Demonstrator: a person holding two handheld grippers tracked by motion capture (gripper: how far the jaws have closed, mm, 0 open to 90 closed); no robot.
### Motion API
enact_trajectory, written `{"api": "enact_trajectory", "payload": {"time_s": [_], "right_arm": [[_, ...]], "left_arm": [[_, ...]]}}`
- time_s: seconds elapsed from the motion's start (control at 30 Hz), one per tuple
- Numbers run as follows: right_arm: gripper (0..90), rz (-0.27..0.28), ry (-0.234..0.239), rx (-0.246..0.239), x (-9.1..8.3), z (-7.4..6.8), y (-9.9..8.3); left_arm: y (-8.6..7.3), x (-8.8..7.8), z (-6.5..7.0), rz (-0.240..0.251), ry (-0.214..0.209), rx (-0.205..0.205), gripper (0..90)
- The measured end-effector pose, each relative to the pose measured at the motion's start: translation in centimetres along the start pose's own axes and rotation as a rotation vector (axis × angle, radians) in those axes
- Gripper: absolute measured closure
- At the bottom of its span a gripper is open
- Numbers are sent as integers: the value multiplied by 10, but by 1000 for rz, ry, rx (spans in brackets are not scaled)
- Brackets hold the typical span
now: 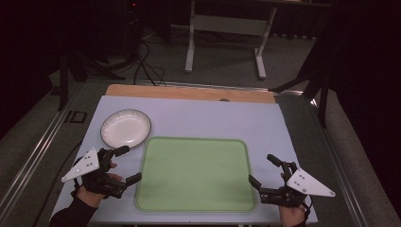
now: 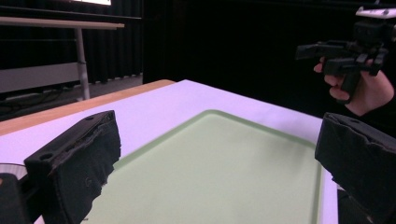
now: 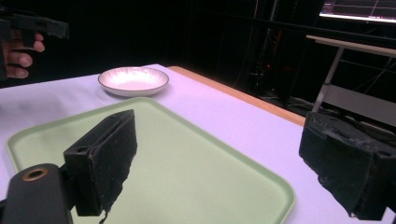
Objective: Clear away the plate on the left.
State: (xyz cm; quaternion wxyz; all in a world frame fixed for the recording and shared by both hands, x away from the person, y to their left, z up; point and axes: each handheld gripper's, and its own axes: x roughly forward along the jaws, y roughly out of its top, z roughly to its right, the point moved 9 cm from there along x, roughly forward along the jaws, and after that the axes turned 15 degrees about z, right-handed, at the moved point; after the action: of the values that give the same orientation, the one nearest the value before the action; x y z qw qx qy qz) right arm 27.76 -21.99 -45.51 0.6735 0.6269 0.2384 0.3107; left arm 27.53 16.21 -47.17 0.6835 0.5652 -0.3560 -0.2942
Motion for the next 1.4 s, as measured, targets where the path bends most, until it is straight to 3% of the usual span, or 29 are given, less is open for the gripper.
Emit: {"api": "enact_trajectory", "payload": {"time_s": [0.23,0.5,0.63,0.73,0.9,1.0,1.13,1.3,1.4], "right_arm": [[111,24,15,6,0,-1,2],[111,19,5,-10,1,2,1],[111,35,3,8,0,6,2],[111,31,10,12,0,7,0],[111,34,24,8,2,6,0],[111,23,35,-10,4,4,-1],[111,23,41,-3,6,2,0],[111,33,48,-1,7,-1,2],[111,32,46,1,8,-1,2]], "left_arm": [[-1,-1,1,-7,-5,17,6],[2,-3,1,0,-17,3,6],[-3,1,4,-60,-7,42,6],[-2,3,9,-63,-31,4,5],[1,5,13,-96,-53,-22,5],[6,5,16,-103,-86,-67,5],[11,4,20,-121,-109,-73,6],[26,8,29,-152,-153,-28,6],[41,11,27,-144,-158,7,6]]}}
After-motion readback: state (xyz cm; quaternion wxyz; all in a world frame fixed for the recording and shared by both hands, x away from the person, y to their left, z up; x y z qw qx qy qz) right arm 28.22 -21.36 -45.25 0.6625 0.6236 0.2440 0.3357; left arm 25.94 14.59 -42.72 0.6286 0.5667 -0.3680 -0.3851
